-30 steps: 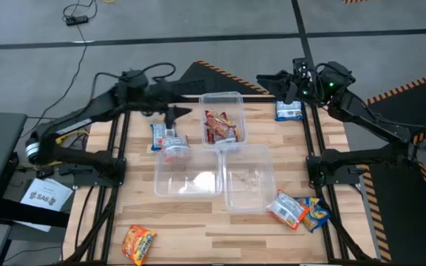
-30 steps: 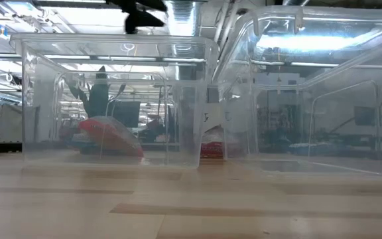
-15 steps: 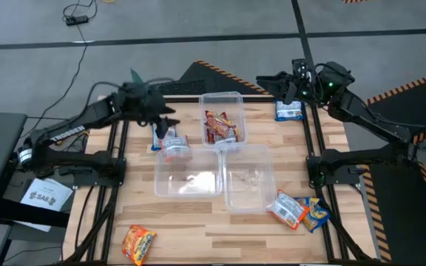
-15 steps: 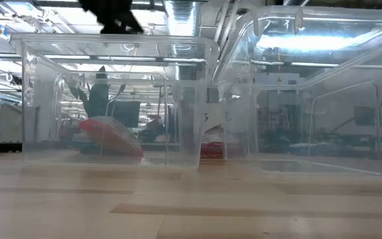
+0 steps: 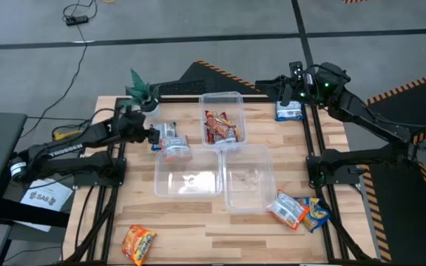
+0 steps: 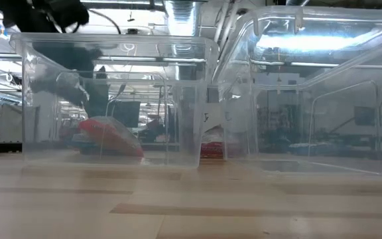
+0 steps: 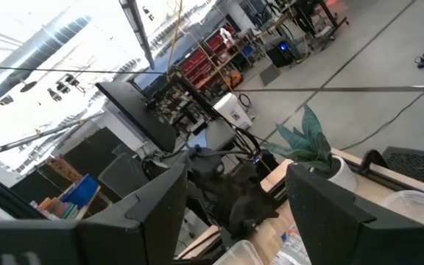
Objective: Sort Maruchan noodles
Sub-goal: Put the top left blue noodle pack into the bottom left transparent bin
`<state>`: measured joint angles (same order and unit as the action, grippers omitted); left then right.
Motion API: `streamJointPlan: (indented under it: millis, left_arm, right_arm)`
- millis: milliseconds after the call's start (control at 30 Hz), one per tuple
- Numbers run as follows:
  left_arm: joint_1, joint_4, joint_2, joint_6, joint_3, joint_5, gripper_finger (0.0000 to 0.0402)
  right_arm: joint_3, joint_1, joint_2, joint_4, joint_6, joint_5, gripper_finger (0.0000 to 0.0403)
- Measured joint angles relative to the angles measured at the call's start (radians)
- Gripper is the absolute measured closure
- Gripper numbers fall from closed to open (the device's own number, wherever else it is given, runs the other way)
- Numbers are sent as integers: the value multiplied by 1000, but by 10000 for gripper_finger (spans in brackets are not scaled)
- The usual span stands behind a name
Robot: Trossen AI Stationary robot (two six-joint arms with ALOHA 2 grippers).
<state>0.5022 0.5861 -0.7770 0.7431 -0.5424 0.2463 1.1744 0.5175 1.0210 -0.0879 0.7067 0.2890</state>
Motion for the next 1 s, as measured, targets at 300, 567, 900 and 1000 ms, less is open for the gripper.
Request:
streamJointPlan:
  millis: [300,567,900,1000]
  left_arm:
    - [0,-124,-107,191,105,83,168]
    - [0,-335,-185,307,195,65,168]
    - [0,-405,-254,301,237,78,189]
    - [0,-408,-255,277,237,82,244]
  right_arm:
    - [0,0,0,-7,0,-1,148]
    - [0,0,1,-10,0,-3,148]
    - [0,0,2,-10,0,-3,148]
    - [0,0,2,-10,0,-2,148]
